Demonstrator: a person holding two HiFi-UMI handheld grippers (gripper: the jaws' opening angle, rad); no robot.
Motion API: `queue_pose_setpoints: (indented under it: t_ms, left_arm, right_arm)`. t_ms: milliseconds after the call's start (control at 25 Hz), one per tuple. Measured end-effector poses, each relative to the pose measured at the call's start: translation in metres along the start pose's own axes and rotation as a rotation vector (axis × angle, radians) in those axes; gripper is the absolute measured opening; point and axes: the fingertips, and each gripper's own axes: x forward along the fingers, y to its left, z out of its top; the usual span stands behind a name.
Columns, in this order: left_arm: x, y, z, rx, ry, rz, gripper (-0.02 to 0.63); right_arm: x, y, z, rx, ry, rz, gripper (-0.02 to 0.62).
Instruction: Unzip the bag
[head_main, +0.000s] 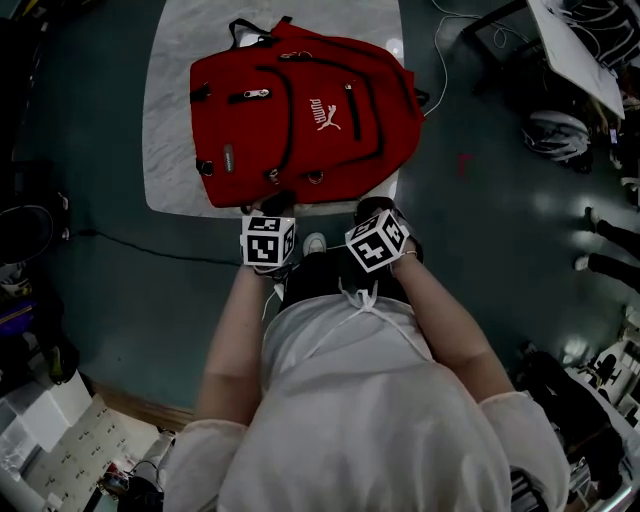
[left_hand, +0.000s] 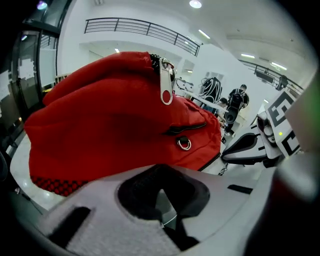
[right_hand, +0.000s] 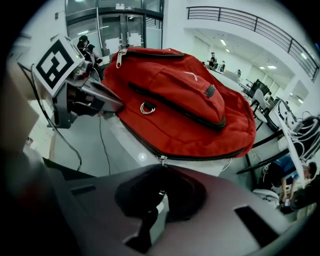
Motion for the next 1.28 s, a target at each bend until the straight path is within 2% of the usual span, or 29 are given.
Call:
queue_pose_setpoints:
  t_ms: [240, 480, 720, 920, 1280]
  left_arm:
    - [0.005, -0.002, -0.008, 0.107, 0.000, 0.117, 0.020]
    - [-0.001, 0.000, 0.000, 0.077, 0.018, 0.159, 0.020]
    - [0.001, 0.001, -0.002, 0.057, 0.035, 0.201, 0.020]
    - [0.004, 0.003, -0.005, 0.050, 0.050, 0.236, 0.020]
    - [0.002, 0.004, -0.003, 0.003, 0.032, 0.286, 0.020]
  right_arm:
    - [-0.002, -0.023, -0.016, -0.036, 0.021, 0.001, 0.028]
    - [-0.005, -0.061, -0.030, -0.084, 0.028, -0.028, 0.028]
    - [-0.001, -0.091, -0.039, -0.073, 0.031, -0.034, 0.028]
    - [0.004, -0.113, -0.041, -0.111, 0.031, -0.046, 0.028]
    - [0.006, -0.160, -0.039, -0.161, 0.045, -0.074, 0.028]
